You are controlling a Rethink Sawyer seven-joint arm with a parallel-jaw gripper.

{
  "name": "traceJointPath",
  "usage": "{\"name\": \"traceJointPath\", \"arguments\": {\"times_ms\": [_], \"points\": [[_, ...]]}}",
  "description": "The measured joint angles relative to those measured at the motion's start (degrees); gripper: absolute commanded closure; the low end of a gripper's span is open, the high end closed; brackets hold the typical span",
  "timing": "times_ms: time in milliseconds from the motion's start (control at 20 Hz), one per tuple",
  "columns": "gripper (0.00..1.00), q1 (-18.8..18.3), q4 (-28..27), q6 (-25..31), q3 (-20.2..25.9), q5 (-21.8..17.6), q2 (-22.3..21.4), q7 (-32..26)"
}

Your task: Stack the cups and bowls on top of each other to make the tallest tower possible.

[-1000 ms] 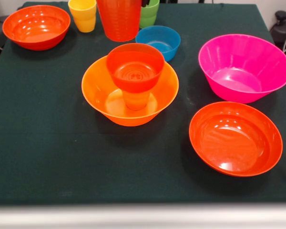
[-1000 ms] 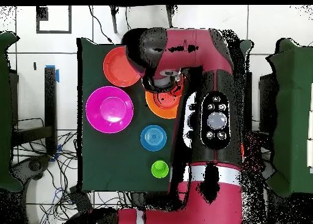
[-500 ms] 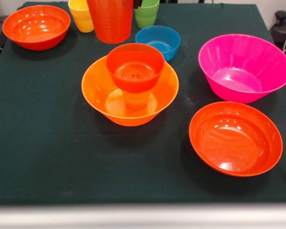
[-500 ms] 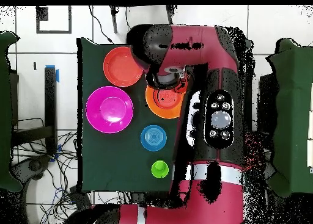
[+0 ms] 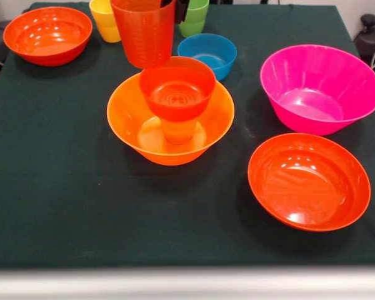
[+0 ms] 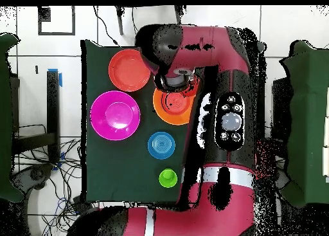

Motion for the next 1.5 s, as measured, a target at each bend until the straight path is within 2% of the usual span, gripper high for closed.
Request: {"name": "traceJointPath", "arguments": {"times_ms": [1500], "points": [[1.0, 2.4, -0.1, 0.0, -1.5, 3.9, 0.7, 0.3]]}}
